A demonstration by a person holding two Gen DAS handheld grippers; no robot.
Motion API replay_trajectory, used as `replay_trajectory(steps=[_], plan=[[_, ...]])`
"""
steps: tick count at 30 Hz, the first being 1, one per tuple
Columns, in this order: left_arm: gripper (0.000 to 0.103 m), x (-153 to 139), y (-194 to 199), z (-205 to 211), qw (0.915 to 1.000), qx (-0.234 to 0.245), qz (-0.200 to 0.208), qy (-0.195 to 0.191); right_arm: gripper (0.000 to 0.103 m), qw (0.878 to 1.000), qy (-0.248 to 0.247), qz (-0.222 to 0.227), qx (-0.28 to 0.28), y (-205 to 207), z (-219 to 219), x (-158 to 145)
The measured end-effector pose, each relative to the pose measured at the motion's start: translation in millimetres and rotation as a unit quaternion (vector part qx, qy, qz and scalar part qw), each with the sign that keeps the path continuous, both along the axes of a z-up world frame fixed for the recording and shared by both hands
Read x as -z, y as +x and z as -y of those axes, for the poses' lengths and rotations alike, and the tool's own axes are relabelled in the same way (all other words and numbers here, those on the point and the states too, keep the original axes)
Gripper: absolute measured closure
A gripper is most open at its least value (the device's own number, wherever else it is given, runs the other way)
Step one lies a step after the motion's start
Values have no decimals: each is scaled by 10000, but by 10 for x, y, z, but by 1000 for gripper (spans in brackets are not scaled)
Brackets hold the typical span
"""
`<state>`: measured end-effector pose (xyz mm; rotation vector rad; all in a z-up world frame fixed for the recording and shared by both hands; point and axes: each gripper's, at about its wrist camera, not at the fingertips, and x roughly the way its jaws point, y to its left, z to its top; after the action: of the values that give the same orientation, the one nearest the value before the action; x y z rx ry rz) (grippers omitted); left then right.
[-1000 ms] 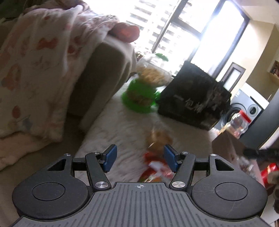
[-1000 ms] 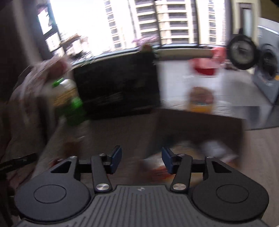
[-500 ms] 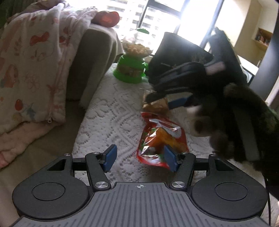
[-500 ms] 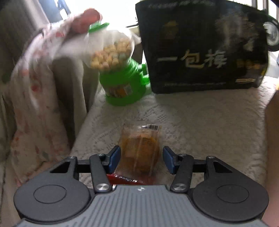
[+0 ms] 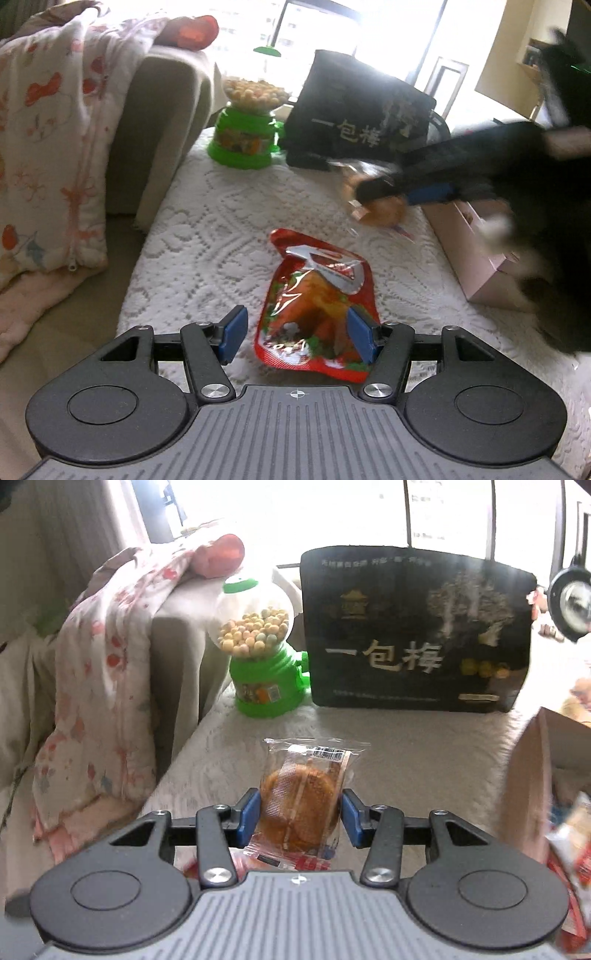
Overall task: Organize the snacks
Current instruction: 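Grasp the brown cake packet with the right tool while the left tool reaches the red chicken packet, then grasp the red chicken snack packet with the left tool while the right tool holds the cake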
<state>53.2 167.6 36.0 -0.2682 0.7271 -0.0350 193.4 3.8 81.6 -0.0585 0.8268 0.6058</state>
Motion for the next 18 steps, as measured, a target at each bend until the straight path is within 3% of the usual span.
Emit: replay_trajectory(steps=[9, 18], plan=[[39, 97, 261, -68, 9996, -68, -118, -264, 56, 9991, -384, 144, 70, -605, 436, 403], [40, 118, 403, 11, 9981, 156, -82, -590, 56, 9983, 453, -58, 351, -774, 782, 581]])
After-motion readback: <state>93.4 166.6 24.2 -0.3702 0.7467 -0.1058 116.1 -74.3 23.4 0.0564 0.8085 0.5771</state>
